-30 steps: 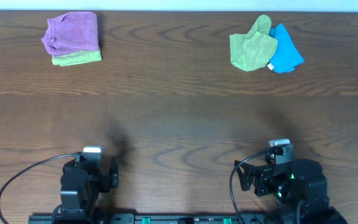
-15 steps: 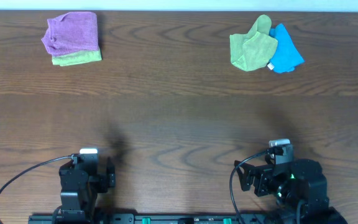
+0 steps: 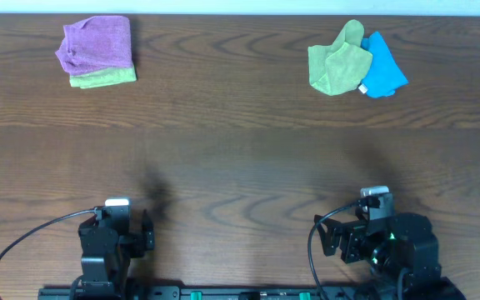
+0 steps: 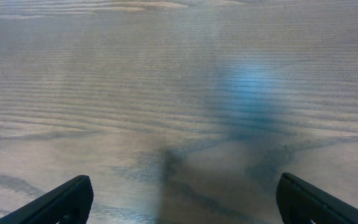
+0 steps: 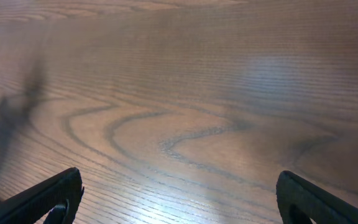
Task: Fold the cloth
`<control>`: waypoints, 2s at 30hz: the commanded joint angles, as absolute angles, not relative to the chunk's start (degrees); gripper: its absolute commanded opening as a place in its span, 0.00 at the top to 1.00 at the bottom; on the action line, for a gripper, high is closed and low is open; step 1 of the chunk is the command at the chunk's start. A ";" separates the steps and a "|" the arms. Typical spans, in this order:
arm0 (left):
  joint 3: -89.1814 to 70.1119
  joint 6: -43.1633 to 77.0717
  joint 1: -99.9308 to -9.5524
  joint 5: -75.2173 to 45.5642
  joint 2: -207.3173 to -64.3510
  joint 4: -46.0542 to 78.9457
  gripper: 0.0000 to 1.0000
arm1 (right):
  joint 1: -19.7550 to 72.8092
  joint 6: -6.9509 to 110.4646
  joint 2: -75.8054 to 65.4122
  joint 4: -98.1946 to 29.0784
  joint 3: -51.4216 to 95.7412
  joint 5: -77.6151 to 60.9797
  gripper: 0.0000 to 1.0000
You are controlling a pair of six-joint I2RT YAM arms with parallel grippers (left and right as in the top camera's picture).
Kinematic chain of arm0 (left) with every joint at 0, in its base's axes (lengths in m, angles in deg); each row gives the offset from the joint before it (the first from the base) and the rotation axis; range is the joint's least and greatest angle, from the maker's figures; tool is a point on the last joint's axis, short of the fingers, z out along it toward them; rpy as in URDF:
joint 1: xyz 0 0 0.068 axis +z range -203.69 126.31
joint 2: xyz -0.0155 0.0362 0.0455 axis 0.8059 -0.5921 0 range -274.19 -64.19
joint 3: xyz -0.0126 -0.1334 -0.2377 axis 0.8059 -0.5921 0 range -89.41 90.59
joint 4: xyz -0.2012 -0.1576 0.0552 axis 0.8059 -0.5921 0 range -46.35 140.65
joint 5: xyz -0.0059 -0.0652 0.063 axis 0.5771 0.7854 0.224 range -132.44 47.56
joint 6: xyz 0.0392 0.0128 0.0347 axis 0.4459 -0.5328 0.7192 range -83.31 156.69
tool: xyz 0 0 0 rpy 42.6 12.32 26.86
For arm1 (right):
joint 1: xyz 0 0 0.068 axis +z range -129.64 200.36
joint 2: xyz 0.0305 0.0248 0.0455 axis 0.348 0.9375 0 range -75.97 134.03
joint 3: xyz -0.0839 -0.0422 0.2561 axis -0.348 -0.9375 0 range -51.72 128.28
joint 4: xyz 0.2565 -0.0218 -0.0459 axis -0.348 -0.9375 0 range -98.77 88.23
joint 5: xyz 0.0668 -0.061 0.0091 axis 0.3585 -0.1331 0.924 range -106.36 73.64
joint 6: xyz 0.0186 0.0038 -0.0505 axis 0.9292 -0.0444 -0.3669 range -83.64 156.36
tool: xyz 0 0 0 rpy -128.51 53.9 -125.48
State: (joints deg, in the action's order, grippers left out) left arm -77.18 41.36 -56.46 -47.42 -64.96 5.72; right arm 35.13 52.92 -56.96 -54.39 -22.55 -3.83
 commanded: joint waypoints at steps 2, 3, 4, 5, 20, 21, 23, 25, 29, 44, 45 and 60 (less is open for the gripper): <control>-79.17 40.75 -56.24 -48.42 -64.39 4.15 0.05 | 34.54 53.70 -57.31 -54.33 -22.61 -4.13 0.01; -79.17 40.75 -56.24 -48.42 -64.39 4.17 0.05 | 34.52 53.68 -57.31 -54.33 -22.61 -4.15 0.01; -79.17 40.75 -56.24 -48.42 -64.39 4.17 0.05 | 34.52 53.46 -57.31 -54.72 -22.61 -4.15 0.01; -79.17 40.75 -56.24 -48.42 -64.39 4.15 0.05 | 34.45 53.61 -57.36 -54.98 -22.61 -4.13 0.01; -79.17 40.75 -56.24 -48.42 -64.39 4.15 0.05 | 24.88 24.57 -65.42 -50.81 -28.73 -15.28 0.01; -79.17 40.75 -56.24 -48.42 -64.39 4.17 0.05 | 24.83 25.22 -67.11 -50.46 -30.33 -15.28 0.01; -79.17 40.75 -56.24 -48.42 -64.39 4.15 0.05 | 24.77 26.51 -70.19 -49.58 -33.67 -15.30 0.01; -79.17 40.75 -56.24 -48.42 -64.39 4.17 0.05 | 24.33 28.24 -71.91 -48.51 -36.10 -15.52 0.01; -79.17 40.75 -56.24 -48.42 -64.39 4.17 0.05 | 22.54 30.45 -73.42 -47.79 -38.39 -16.61 0.01; -79.17 40.75 -56.24 -48.42 -64.39 4.17 0.05 | 16.11 33.53 -75.67 -47.40 -41.70 -17.44 0.01; -79.17 40.75 -56.24 -48.42 -64.39 4.17 0.05 | 16.11 33.53 -75.67 -47.40 -41.67 -17.44 0.01; -79.17 40.75 -56.24 -48.42 -64.39 4.17 0.05 | 16.11 33.53 -75.67 -47.38 -41.65 -17.44 0.01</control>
